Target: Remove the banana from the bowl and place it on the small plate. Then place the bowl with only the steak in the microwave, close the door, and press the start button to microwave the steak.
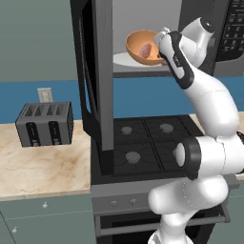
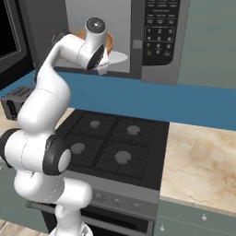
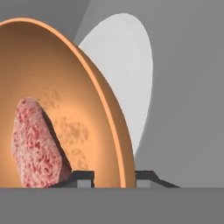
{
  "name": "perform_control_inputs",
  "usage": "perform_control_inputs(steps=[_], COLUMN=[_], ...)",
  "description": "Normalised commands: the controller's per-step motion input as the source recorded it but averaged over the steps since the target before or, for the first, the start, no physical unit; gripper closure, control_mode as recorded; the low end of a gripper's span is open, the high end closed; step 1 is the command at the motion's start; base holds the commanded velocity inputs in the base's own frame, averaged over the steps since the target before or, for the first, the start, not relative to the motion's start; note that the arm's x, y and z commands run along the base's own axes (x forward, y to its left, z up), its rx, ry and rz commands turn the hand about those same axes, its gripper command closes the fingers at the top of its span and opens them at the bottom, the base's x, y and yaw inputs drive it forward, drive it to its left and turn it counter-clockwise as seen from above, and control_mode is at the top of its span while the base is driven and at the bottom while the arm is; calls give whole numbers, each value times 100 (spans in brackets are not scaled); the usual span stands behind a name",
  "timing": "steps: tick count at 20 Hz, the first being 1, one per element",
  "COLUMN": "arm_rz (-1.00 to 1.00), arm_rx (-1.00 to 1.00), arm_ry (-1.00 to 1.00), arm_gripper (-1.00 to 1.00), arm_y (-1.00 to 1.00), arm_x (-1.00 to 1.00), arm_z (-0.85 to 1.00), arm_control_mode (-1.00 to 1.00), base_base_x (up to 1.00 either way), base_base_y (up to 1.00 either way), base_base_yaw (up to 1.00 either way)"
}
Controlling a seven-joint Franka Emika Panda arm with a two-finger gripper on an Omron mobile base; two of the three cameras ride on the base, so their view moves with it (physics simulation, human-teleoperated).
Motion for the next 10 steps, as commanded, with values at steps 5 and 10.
perform_control_inputs(steps=[5, 10], arm_rz=[0, 0], arm_rx=[0, 0], arm_ry=[10, 4], arm_gripper=[-100, -100], arm_y=[17, 4], arm_x=[34, 6], arm_z=[-6, -5], arm_control_mode=[-100, -100], base_base_x=[0, 0], base_base_y=[0, 0], base_base_yaw=[0, 0])
